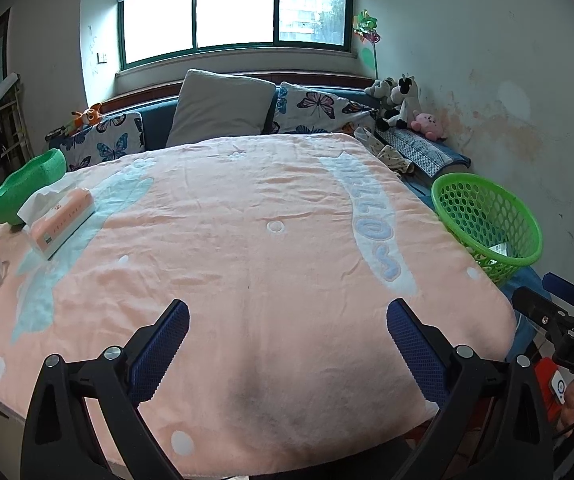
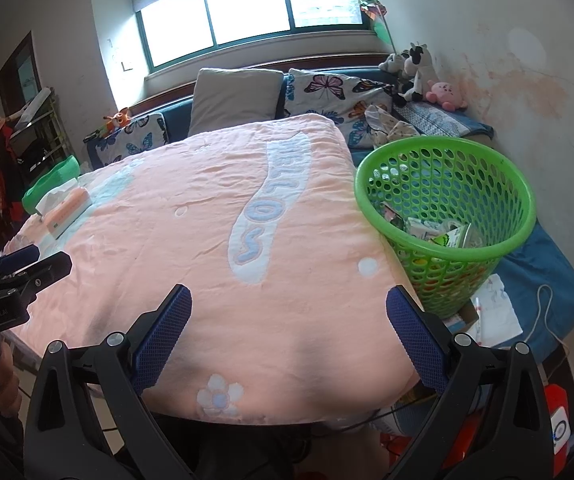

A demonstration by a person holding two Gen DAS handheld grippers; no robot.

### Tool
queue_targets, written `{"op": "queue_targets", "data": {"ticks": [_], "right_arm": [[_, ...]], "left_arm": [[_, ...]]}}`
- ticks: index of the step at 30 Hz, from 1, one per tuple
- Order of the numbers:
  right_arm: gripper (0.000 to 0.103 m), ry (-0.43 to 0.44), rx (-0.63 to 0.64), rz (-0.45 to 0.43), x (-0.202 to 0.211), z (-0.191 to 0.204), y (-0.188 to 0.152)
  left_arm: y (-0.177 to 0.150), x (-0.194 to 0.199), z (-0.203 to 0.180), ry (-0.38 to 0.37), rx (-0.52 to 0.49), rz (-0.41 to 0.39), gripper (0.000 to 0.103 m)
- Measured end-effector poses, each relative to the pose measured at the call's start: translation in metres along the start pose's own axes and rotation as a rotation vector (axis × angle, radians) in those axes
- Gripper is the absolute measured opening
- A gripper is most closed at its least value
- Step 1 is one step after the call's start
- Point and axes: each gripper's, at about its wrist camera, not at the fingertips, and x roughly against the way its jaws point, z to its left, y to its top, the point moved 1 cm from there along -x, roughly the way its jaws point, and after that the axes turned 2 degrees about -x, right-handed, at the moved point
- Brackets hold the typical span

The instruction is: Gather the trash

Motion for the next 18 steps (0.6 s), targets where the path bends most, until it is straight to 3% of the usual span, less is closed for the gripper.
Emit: {"op": "queue_targets", "data": {"ticks": [18], "right_arm": [[0.097,0.007,0.003,0.005,-0.0032,0.0018,-0.0022]], "left_arm": [[-0.0035,-0.0033,-0.0007,0.011,-0.006,0.009,0.096]]}}
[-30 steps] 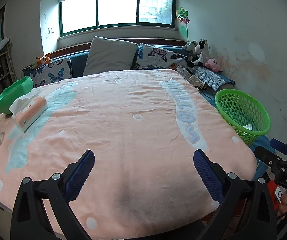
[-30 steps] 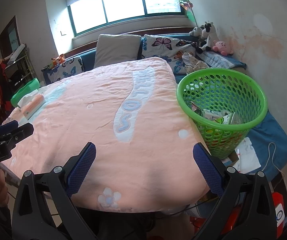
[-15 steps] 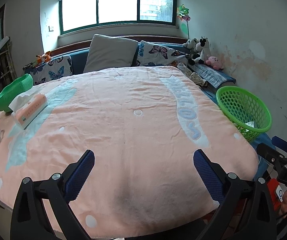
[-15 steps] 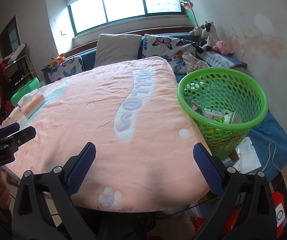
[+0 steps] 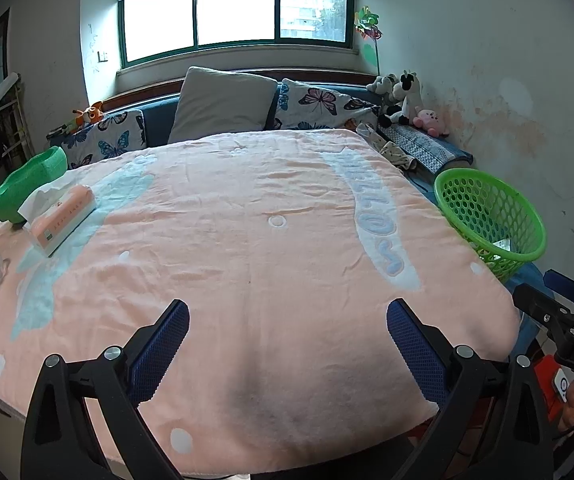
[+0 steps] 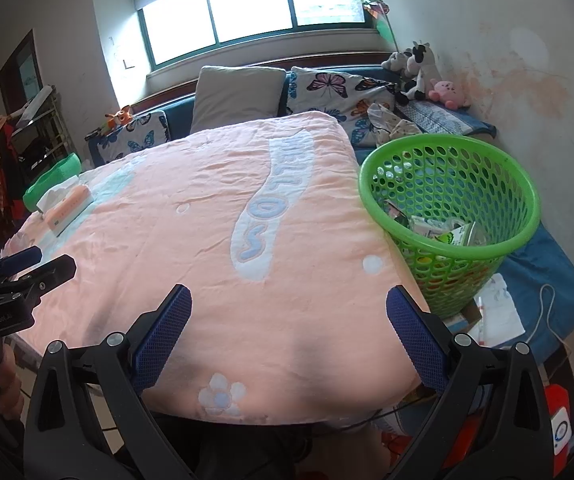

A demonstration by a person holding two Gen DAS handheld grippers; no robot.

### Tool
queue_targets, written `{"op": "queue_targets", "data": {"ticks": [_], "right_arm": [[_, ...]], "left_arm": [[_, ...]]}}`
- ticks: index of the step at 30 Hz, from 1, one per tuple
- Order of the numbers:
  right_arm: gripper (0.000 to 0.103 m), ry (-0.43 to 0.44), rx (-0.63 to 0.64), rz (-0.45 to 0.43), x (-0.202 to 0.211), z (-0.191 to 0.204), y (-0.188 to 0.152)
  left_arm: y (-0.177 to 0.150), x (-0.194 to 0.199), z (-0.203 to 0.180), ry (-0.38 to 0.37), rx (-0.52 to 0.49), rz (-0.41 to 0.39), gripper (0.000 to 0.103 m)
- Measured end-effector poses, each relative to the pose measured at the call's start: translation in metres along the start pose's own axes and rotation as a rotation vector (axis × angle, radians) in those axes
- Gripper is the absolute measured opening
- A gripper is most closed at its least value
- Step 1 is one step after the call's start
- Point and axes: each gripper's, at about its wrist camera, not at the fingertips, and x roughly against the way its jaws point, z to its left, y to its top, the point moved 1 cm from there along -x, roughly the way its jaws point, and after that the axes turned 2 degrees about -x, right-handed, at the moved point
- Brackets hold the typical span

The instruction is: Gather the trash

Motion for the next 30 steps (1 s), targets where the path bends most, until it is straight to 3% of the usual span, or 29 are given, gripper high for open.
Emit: {"op": "queue_targets", "data": {"ticks": [30], "right_arm": [[0.097,0.005,-0.003,0.005,-0.0042,-0.0005,-0.0018]], "left_arm": [[-0.0010,-0.0005,-0.0019,0.015,-0.009,0.003,0.096]]}}
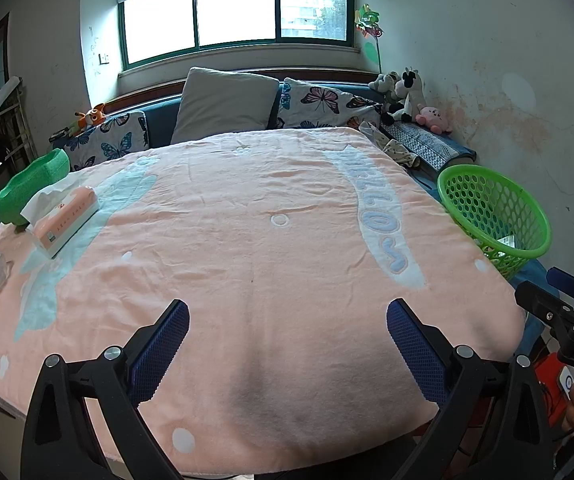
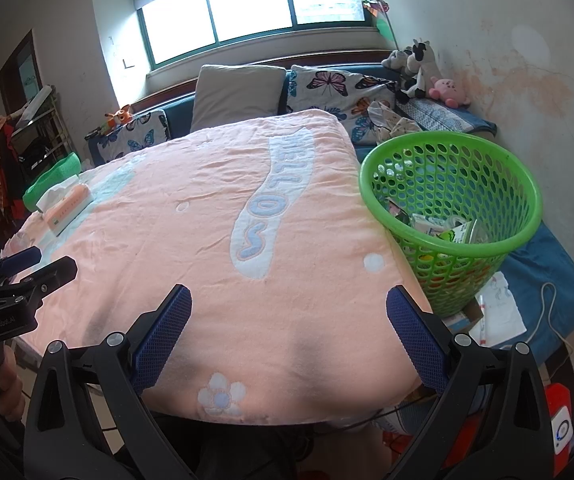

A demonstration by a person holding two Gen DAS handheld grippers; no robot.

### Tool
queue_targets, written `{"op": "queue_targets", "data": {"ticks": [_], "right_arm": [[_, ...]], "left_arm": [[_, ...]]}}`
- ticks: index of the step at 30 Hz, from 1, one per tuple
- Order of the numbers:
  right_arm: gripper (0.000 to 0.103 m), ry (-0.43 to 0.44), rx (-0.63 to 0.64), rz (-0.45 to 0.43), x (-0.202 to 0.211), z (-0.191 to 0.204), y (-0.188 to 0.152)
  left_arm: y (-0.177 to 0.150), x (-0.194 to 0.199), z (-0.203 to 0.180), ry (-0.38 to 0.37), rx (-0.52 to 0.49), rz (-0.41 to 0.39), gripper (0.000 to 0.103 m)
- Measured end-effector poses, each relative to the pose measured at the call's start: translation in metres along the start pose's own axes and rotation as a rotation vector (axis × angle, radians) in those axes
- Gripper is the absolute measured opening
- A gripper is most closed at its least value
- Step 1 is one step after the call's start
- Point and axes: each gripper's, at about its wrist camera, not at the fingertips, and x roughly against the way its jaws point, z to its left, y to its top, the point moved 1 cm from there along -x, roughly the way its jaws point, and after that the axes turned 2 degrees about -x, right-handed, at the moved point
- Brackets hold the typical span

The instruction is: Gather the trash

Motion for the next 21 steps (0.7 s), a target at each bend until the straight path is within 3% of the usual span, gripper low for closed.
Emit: {"op": "queue_targets", "data": {"ticks": [21], "right_arm": [[0.097,0.002,0.002,0.008,-0.0027,-0.0003,-0.0011]], "left_arm": [[-0.0012,-0.0034,0.0027,0.006,-0.001,0.006,0.096]]}}
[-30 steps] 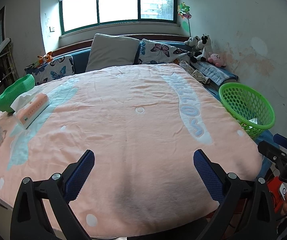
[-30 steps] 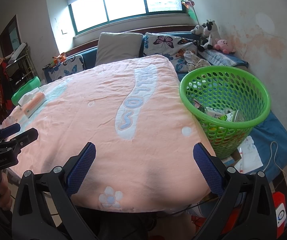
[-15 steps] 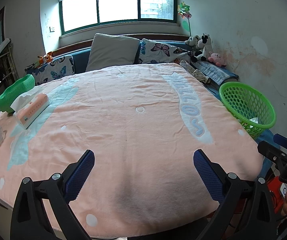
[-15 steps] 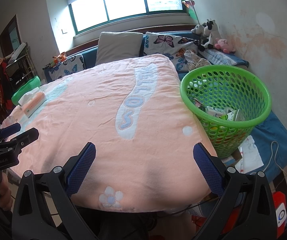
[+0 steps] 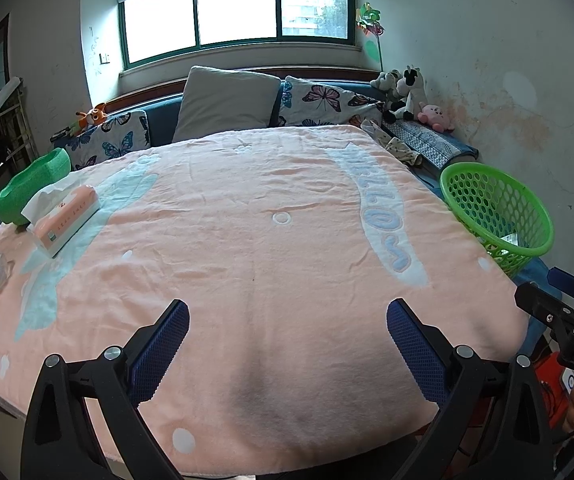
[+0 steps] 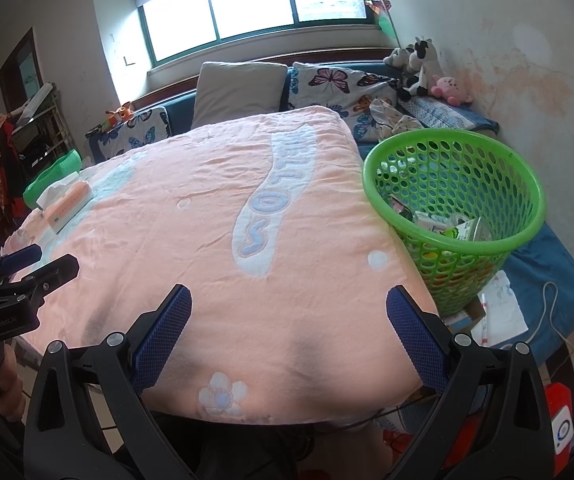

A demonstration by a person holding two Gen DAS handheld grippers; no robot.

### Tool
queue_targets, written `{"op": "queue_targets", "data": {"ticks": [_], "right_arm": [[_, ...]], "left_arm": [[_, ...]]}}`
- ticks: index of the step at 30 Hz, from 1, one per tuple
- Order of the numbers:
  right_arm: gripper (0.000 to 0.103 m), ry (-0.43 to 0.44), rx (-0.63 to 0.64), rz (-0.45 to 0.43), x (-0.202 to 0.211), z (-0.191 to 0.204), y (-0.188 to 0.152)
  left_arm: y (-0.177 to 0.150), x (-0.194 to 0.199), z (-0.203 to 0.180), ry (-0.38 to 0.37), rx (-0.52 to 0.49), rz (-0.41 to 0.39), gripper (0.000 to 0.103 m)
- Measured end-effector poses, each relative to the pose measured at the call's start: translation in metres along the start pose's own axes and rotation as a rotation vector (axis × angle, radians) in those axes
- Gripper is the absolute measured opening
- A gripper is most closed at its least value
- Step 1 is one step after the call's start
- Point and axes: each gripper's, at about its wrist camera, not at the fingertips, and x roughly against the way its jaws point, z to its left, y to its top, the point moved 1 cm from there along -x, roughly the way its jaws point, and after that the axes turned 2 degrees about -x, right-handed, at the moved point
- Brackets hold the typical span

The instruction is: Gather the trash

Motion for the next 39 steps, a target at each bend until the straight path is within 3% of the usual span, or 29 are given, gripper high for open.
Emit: {"op": "queue_targets", "data": {"ticks": [39], "right_arm": [[0.097,0.005,0.002,0.007,-0.0030,0.0023,-0.0013]], "left_arm": [[-0.0006,-0.0027,-0.0025,0.022,-0.019,-0.010,0.096]]}}
